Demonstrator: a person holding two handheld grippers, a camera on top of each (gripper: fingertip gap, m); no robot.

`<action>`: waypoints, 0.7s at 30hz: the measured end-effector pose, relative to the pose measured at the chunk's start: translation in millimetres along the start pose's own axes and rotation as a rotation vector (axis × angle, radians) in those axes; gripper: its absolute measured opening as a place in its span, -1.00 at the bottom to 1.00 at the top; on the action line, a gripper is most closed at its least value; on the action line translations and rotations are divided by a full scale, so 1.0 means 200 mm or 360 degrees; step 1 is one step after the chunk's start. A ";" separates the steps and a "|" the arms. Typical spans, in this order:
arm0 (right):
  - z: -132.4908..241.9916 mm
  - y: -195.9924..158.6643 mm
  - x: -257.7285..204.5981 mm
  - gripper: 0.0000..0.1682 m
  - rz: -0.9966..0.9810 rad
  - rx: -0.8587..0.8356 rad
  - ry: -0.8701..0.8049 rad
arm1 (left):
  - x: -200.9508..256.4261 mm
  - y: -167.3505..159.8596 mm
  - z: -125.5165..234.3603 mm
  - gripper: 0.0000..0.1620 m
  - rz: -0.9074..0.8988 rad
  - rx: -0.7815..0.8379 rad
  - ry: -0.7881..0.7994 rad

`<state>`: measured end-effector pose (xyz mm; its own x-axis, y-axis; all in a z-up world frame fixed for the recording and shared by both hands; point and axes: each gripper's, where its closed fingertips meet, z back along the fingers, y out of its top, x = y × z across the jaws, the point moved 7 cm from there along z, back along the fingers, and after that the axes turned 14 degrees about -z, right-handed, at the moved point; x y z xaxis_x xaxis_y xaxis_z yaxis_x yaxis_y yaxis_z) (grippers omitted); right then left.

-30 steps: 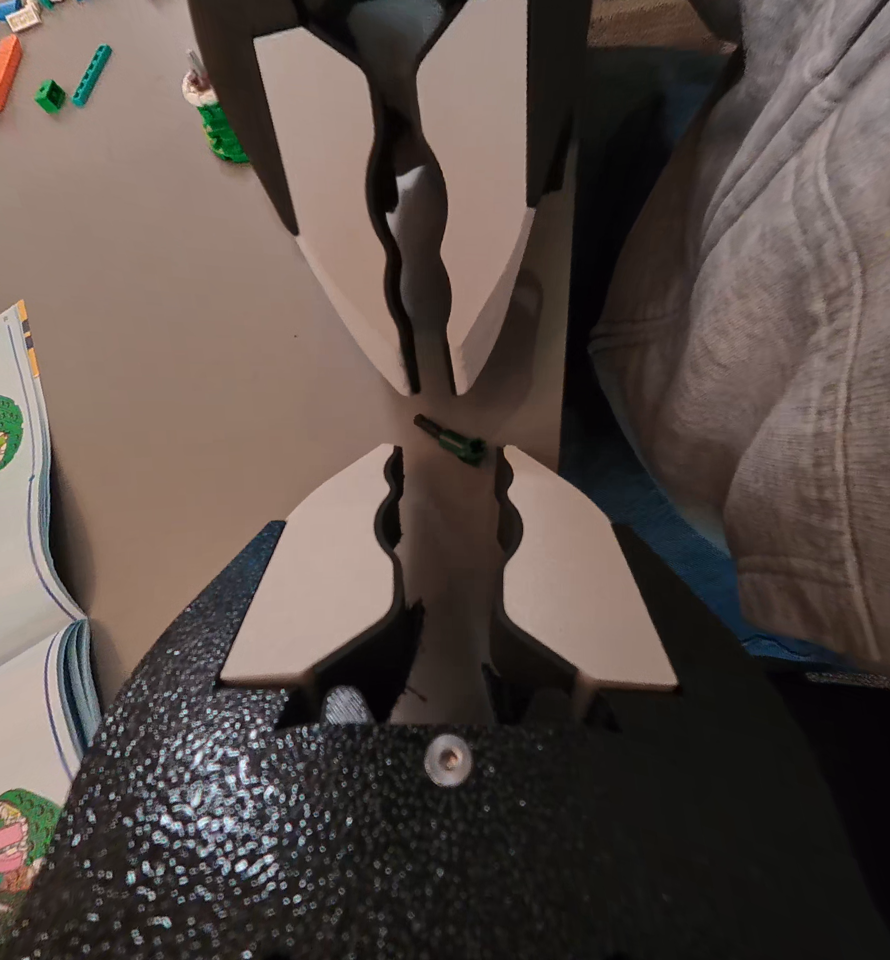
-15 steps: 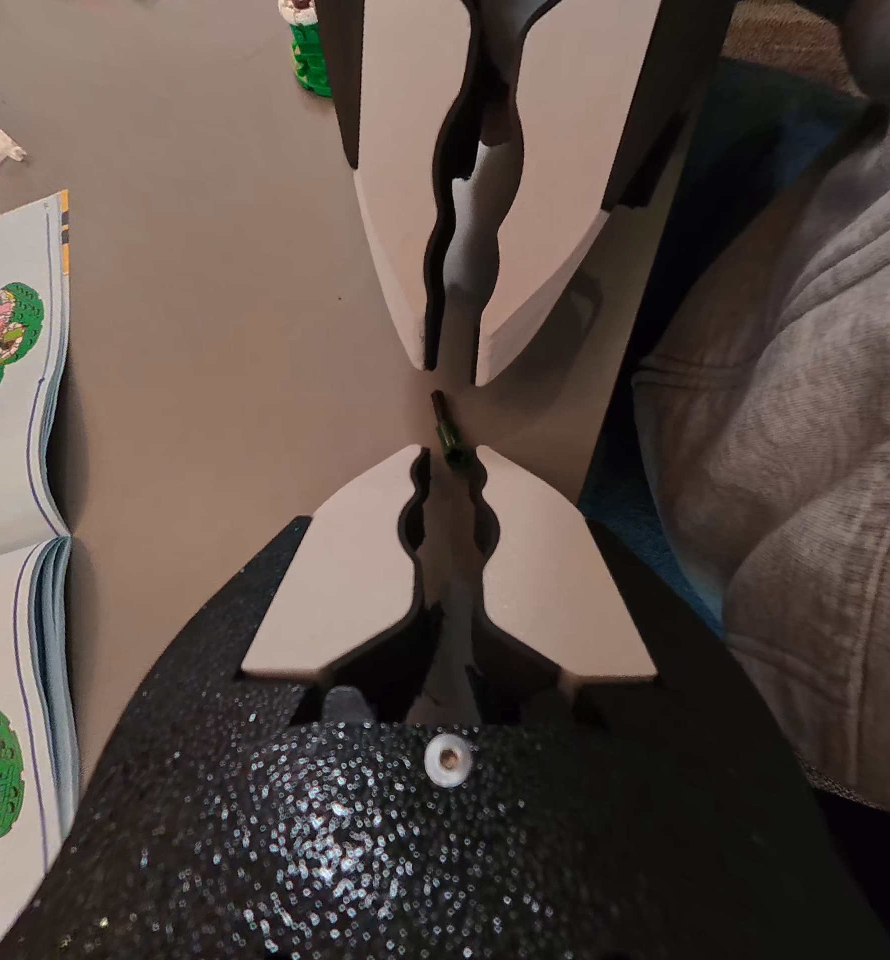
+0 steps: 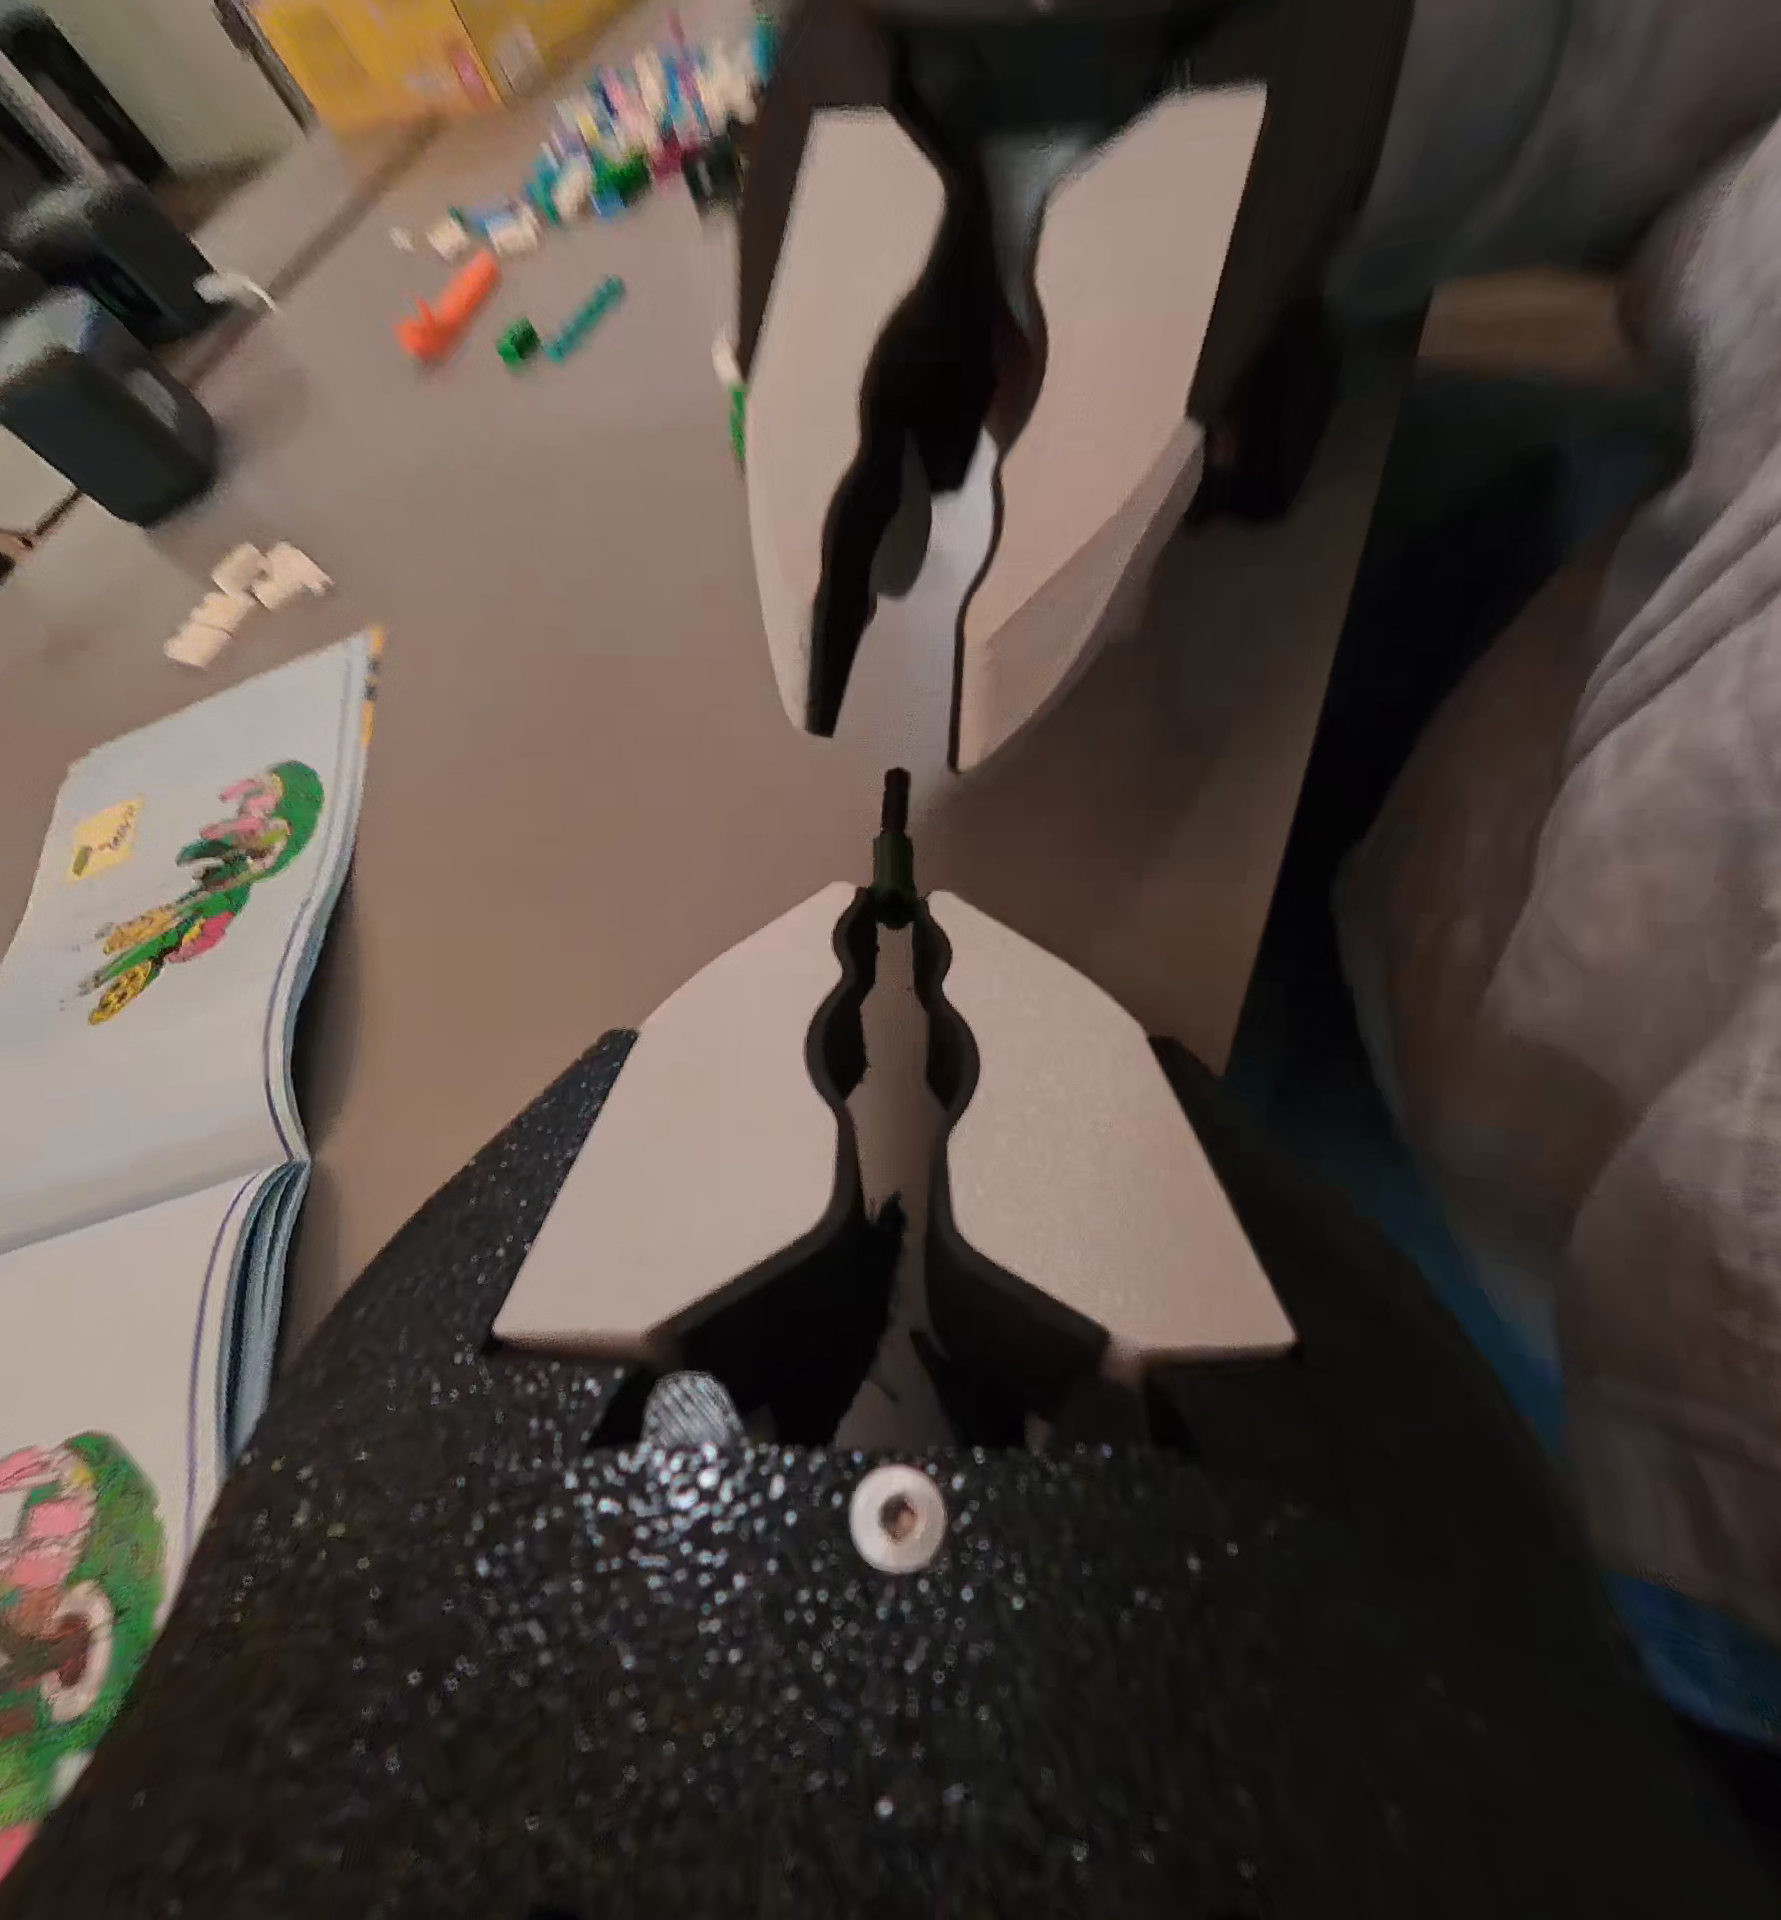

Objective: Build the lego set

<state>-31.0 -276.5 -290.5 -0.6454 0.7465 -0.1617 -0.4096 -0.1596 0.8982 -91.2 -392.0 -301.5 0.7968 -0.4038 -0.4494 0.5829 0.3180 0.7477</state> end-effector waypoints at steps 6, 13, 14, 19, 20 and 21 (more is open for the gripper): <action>0.07 0.12 -0.01 -0.90 -0.0336 0.0469 0.0120 | -0.09 0.08 0.08 -0.92 0.0523 0.0580 -0.0001; 0.11 0.19 -0.05 -0.85 -0.0417 0.0716 0.0272 | -0.11 0.14 0.12 -0.92 0.0665 0.0837 -0.0043; 0.12 0.19 -0.05 -0.84 -0.0418 0.0728 0.0284 | -0.11 0.14 0.13 -0.92 0.0660 0.0855 -0.0050; 0.12 0.20 -0.06 -0.83 -0.0457 0.0769 0.0355 | -0.10 0.16 0.13 -0.92 0.0631 0.0878 -0.0079; 0.12 0.20 -0.06 -0.90 -0.0463 0.0771 0.0363 | -0.10 0.16 0.13 -0.92 0.0627 0.0881 -0.0079; 0.12 0.20 -0.06 -0.96 -0.0465 0.0776 0.0365 | -0.09 0.17 0.13 -0.92 0.0623 0.0884 -0.0084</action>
<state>-23.8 -276.6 -243.7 -0.6954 0.5484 -0.4644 -0.2829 0.3852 0.8784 -90.6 -395.8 -255.5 0.9153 -0.3946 -0.0806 0.0737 -0.0327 0.9967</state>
